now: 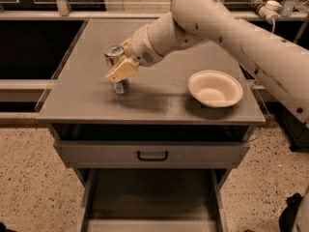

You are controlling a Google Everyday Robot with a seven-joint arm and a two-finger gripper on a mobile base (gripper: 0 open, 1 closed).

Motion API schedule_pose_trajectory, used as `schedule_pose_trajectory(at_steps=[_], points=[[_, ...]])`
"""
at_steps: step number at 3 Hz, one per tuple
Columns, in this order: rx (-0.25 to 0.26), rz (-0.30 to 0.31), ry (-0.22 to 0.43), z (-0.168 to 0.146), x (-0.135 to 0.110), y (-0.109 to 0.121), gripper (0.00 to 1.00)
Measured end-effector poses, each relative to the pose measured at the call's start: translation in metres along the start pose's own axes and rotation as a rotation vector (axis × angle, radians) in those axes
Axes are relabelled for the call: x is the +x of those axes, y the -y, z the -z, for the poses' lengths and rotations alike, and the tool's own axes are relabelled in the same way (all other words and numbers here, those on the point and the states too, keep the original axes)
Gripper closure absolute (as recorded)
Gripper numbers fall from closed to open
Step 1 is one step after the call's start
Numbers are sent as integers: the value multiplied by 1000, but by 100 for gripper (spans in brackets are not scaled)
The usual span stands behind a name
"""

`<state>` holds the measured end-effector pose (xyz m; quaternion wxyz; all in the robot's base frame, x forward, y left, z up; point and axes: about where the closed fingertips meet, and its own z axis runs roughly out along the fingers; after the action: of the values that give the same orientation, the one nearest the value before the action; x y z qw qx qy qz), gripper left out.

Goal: Place redbull can into middle drawer

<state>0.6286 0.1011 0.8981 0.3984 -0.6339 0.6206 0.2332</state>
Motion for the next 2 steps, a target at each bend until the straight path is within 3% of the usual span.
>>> schedule_pose_trajectory(at_steps=[1, 2], points=[[0, 0, 0, 0, 0, 0, 88], [-24, 18, 2, -1, -3, 0, 100]])
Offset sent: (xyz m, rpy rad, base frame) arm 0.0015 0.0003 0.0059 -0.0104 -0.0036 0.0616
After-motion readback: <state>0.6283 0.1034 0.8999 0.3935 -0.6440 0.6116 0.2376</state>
